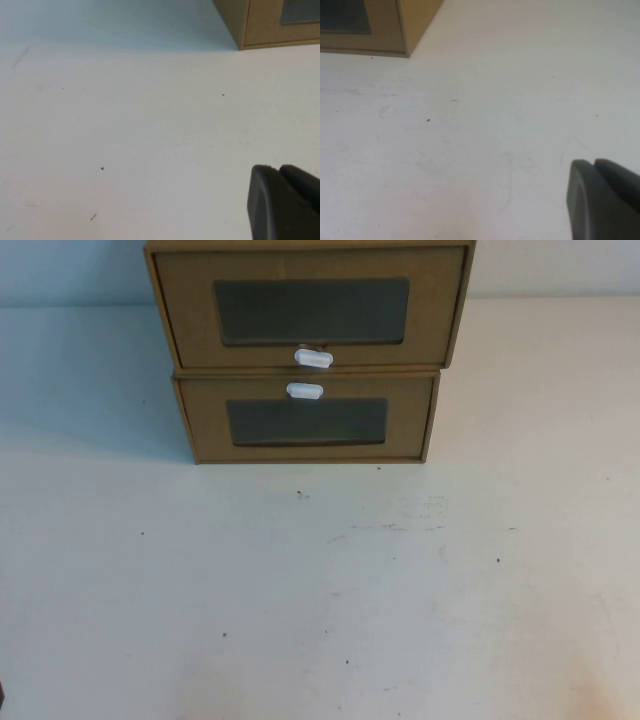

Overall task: Open the shoe box
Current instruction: 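Pull the top drawer of the cardboard box fully open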

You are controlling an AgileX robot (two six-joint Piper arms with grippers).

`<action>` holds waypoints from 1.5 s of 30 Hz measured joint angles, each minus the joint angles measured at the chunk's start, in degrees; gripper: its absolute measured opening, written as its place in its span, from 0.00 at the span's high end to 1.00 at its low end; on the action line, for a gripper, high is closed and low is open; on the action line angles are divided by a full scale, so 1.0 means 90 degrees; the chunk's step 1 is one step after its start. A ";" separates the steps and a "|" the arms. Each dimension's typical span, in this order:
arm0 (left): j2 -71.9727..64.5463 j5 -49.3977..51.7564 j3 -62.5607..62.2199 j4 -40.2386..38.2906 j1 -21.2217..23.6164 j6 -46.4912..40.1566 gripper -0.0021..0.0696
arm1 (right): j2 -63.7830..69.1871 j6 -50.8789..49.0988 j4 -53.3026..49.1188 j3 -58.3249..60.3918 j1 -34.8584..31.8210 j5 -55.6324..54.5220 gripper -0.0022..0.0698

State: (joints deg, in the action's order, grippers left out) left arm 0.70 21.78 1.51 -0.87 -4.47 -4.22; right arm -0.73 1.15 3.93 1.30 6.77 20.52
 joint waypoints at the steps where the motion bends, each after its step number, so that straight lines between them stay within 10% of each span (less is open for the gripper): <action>1: 0.0000 0.0000 0.0000 0.0000 0.0000 0.0000 0.98 | 0.0000 0.0000 0.0000 0.0000 0.0000 0.0000 0.99; 30: 0.0000 -0.1938 -0.0033 -0.2494 0.0000 0.1216 0.98 | -0.0011 0.0000 0.0000 0.0000 0.0000 0.0000 0.99; 45: -0.4017 0.2111 -0.4800 -0.2305 0.0000 -0.0925 0.98 | -0.0011 0.0000 0.0000 0.0000 0.0000 0.0000 0.99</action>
State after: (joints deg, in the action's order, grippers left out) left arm -35.45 40.78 -41.69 -21.61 -4.47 -12.54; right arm -0.83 1.15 3.93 1.30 6.77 20.52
